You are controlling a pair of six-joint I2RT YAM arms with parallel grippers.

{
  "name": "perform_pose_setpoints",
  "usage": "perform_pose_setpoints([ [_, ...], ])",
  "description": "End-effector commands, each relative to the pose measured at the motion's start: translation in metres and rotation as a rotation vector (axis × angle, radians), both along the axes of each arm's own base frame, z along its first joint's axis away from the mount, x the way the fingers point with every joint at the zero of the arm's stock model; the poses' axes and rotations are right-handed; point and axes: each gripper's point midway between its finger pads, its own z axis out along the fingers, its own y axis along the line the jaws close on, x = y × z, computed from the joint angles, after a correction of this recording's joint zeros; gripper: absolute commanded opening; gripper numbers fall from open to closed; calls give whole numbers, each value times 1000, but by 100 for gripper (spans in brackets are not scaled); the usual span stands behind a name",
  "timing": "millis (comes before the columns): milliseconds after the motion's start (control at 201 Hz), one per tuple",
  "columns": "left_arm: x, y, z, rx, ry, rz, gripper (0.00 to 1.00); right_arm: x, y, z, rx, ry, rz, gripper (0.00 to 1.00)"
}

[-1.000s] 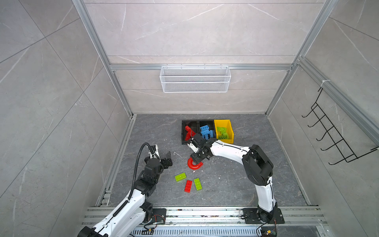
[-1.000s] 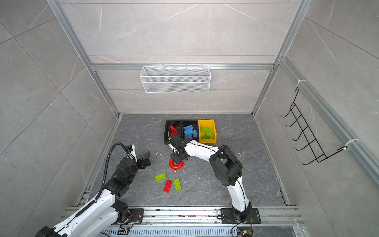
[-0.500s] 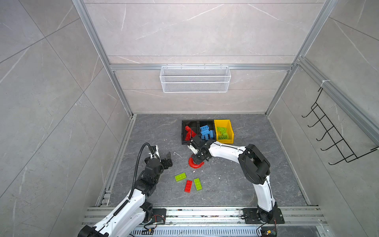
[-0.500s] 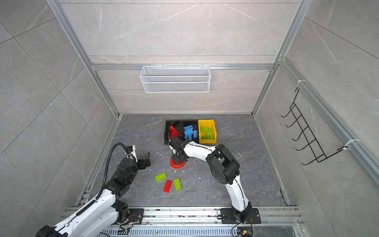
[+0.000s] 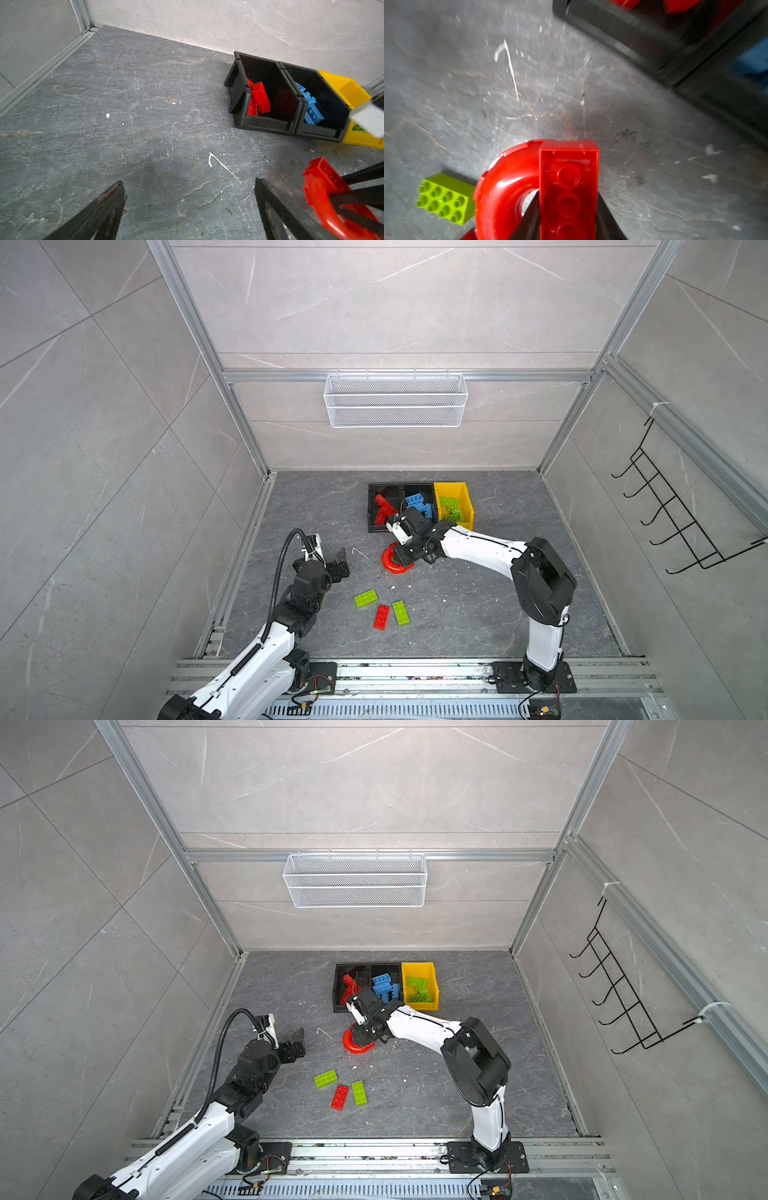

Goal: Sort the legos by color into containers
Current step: 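Lift the red arch and carry it over the red-brick bin, then open the right gripper to drop the red arch into the bin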

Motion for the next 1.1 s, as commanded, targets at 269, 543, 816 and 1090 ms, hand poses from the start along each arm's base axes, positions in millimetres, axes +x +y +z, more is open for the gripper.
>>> perform_pose_setpoints([
  [269,1,4,9,-14,-32,23,99,75,8,67,146,-86,-83,24],
  [543,2,4,6,-15,-24,27,99,144,20,67,117,-147,-150,24],
  [816,1,4,9,-21,-33,23,99,181,38,45,102,-126,-170,25],
  [1090,0,5,10,-22,-36,26,99,188,38,32,86,-107,-183,50],
])
